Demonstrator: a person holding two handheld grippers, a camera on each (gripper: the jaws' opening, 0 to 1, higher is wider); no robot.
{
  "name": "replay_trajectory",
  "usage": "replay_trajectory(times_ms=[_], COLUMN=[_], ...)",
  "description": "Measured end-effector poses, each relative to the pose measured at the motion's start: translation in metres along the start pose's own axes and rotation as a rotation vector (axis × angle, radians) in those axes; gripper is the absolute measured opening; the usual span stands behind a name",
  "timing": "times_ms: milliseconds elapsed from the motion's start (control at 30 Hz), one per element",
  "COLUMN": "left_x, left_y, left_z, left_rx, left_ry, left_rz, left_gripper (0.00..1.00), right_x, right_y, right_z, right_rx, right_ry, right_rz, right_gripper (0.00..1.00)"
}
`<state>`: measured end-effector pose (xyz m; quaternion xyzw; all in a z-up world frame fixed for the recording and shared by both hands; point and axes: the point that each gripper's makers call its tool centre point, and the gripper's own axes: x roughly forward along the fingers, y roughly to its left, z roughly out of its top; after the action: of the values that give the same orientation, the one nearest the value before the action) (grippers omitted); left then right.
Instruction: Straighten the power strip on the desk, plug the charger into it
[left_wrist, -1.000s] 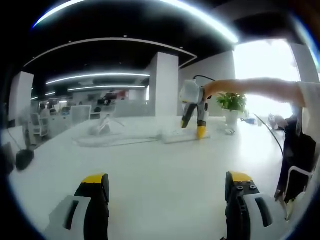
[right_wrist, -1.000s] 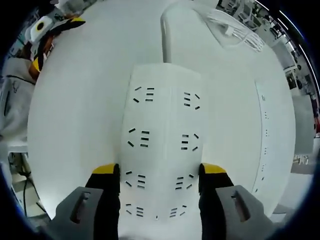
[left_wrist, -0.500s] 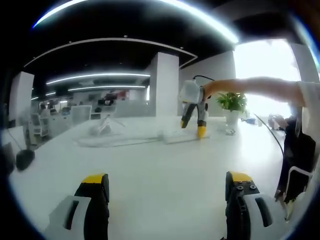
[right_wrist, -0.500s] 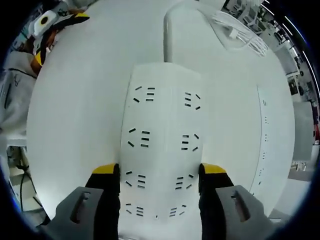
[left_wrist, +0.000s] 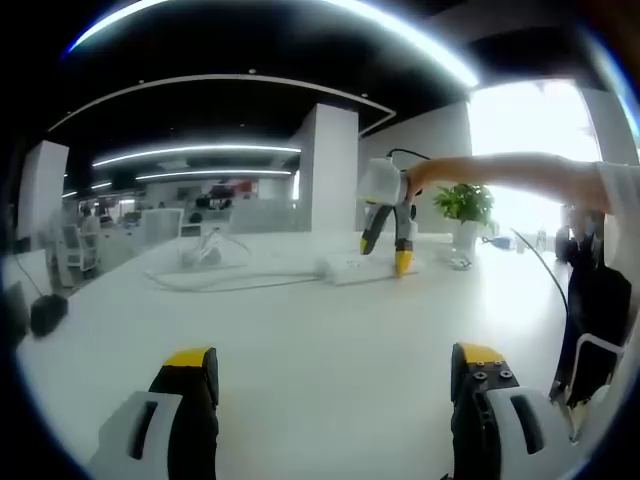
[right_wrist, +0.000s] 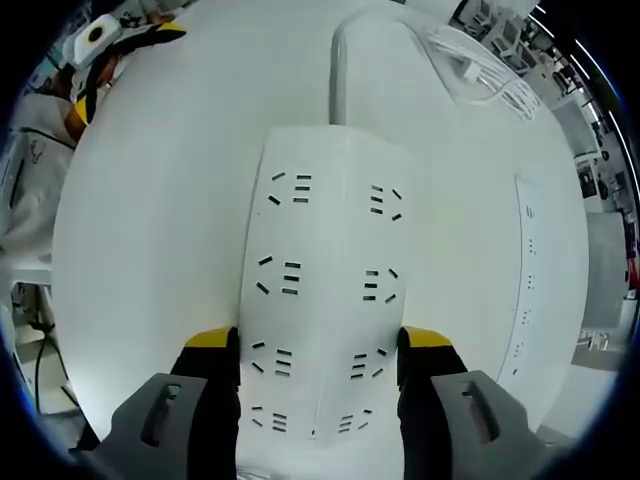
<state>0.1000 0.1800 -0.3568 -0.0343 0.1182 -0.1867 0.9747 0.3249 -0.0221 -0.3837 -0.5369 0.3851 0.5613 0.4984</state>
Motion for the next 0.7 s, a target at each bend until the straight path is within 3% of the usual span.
replay_trajectory(times_ms=[500, 700], left_x=[0.0015, 0.0011], left_y=[-0.0002, 0.001], left_z=[-0.0007, 0.0003], left_rx=[-0.004, -0.003], left_ry=[-0.001, -0.003], left_rz=[-0.002, 0.0], left_gripper=[0.99, 0.99], right_x=[-0.0004, -0.0033], right_y=[0.0, -0.0065], right_z=[0.0003, 0.0005], right_rx=[0.045, 0.069], right_ry=[-0.027, -0.061], right_rz=[-0.01, -0.041], right_gripper=[0.63, 0.71])
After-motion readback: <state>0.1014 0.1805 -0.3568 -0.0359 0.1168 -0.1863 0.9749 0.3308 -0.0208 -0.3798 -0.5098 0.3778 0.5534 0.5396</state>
